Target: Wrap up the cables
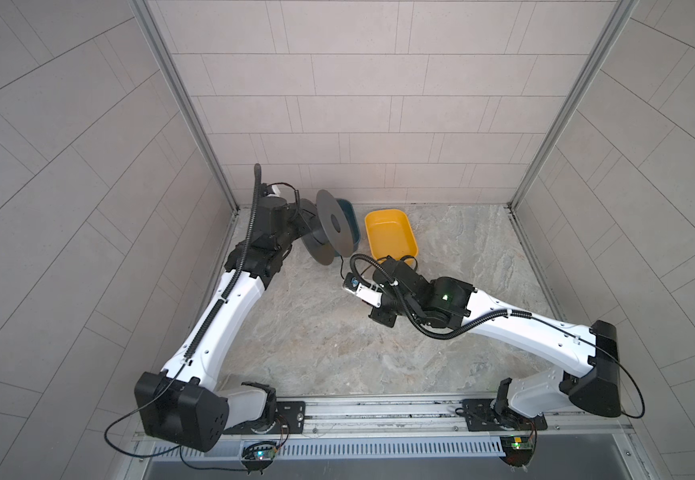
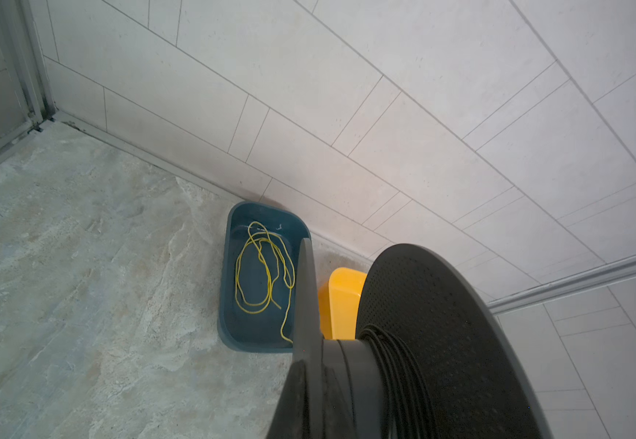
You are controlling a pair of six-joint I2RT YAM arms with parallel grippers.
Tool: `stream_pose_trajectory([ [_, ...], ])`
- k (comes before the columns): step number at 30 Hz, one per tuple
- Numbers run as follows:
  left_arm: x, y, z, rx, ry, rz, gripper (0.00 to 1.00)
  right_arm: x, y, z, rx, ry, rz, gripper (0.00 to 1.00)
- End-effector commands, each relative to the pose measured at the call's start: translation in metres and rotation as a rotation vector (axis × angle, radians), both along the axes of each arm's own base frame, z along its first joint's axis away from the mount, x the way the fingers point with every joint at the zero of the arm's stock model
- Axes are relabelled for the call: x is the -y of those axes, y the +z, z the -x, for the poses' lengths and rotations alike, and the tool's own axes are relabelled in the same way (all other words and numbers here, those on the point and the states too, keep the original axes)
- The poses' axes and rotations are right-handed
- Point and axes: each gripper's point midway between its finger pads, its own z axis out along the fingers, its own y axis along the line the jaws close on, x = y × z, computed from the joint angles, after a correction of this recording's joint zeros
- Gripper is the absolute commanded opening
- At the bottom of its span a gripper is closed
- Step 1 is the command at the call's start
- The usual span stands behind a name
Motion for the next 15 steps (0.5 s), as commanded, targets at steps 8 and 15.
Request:
stream_pose_trajectory([
  [8,0.045,0.02,0.0,0.017,-0.203,-0.049,0.0,-0.01,0.053,-0.014,0.12,0.027,0.018,0.0],
  [15,0.069,0.007,0.013,-0.042,-0.379,-0.071,0.0,-0.002,0.09,-0.04,0.277,-0.041,0.064,0.0],
])
